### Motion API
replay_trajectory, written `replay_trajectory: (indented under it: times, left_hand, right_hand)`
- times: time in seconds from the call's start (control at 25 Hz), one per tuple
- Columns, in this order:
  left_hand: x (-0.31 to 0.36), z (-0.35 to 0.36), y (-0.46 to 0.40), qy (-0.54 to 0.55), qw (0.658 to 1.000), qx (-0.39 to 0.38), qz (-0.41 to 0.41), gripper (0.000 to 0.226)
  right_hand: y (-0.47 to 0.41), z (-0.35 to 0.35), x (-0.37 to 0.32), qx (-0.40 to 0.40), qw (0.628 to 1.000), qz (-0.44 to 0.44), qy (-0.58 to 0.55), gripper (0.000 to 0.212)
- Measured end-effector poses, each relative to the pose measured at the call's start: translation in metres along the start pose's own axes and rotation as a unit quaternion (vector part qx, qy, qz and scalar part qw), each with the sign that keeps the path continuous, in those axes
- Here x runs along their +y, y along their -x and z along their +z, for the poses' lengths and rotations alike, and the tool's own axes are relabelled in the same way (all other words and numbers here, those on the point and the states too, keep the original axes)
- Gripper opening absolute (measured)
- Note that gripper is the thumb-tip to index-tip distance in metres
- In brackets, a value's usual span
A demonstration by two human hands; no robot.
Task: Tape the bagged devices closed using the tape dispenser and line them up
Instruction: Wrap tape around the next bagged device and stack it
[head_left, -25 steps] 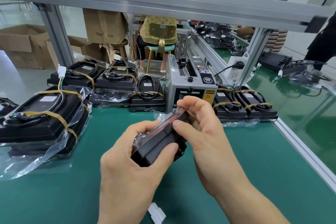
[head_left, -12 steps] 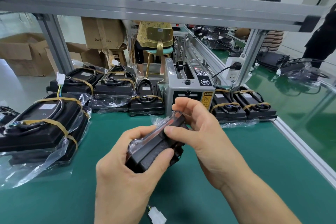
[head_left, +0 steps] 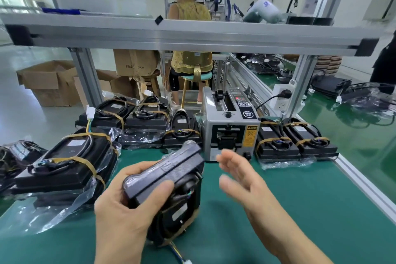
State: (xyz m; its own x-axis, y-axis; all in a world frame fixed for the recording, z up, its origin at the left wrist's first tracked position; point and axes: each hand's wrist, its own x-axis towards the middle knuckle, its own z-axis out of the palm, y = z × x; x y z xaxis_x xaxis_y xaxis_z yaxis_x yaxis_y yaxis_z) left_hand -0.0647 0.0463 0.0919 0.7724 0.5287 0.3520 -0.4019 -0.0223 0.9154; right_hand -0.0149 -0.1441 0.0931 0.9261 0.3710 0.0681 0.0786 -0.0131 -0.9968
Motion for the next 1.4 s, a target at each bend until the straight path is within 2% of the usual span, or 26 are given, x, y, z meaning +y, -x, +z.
replay_trajectory:
  times: [0.12,0.2,0.28,0.32,0.4,0.44,0.52,0.64,0.72,0.8,0.92,1.08,1.16,1.28,1.32,1.4]
  left_hand:
    - [-0.008,-0.013,-0.006,0.141,0.985,0.053,-0.088,0.026]
    - [-0.011,-0.015,-0.002,0.232,0.960,0.055,-0.149,0.019]
    - [-0.015,-0.016,0.005,0.298,0.932,0.052,-0.198,0.015]
    - [-0.014,-0.014,0.007,0.326,0.918,0.050,-0.219,0.016]
    - [-0.019,-0.014,0.010,0.353,0.900,0.039,-0.254,0.069]
    - [-0.025,-0.016,0.010,0.358,0.893,0.044,-0.268,0.084]
    - [-0.029,-0.018,0.009,0.361,0.889,0.014,-0.282,0.085]
    - [-0.034,-0.020,0.009,0.296,0.916,-0.052,-0.266,0.070]
    - [-0.032,-0.022,0.010,0.184,0.960,-0.046,-0.206,0.050]
    - [-0.026,-0.023,0.013,0.080,0.988,-0.046,-0.121,0.046]
    - [-0.019,-0.021,0.018,0.037,0.992,-0.106,-0.052,0.047]
    - [-0.021,-0.021,0.020,0.044,0.975,-0.204,-0.078,0.071]
    - [-0.030,-0.024,0.020,-0.001,0.980,-0.190,-0.066,0.079]
    - [-0.044,-0.025,0.020,-0.020,0.992,-0.120,-0.039,0.072]
    - [-0.048,-0.024,0.020,-0.024,0.994,-0.107,-0.029,0.072]
    - [-0.053,-0.022,0.023,-0.036,0.995,-0.090,-0.008,0.075]
  right_hand:
    - [0.008,0.001,0.008,-0.067,0.982,0.005,0.179,0.105]
    - [0.010,0.006,0.005,-0.072,0.966,-0.005,0.249,0.112]
    - [0.011,0.011,-0.001,-0.083,0.961,-0.022,0.264,0.105]
    - [0.012,0.013,-0.004,-0.098,0.964,-0.031,0.245,0.095]
    - [0.016,0.016,-0.012,-0.112,0.969,-0.056,0.212,0.070]
    - [0.018,0.016,-0.015,-0.099,0.969,-0.065,0.216,0.064]
    - [0.023,0.016,-0.019,-0.069,0.966,-0.073,0.240,0.059]
    - [0.028,0.012,-0.021,-0.012,0.944,-0.095,0.315,0.056]
    - [0.027,0.008,-0.021,0.017,0.909,-0.122,0.399,0.057]
    - [0.024,0.003,-0.019,0.015,0.880,-0.134,0.456,0.057]
    - [0.014,0.002,-0.012,-0.030,0.855,-0.136,0.500,0.054]
    - [-0.006,0.003,-0.004,-0.101,0.855,-0.129,0.492,0.053]
    - [-0.016,0.003,-0.002,-0.112,0.843,-0.139,0.507,0.055]
    - [-0.027,0.004,0.000,-0.116,0.824,-0.154,0.534,0.060]
    - [-0.029,0.002,0.001,-0.126,0.832,-0.148,0.520,0.065]
    - [-0.032,-0.008,-0.001,-0.150,0.880,-0.108,0.438,0.075]
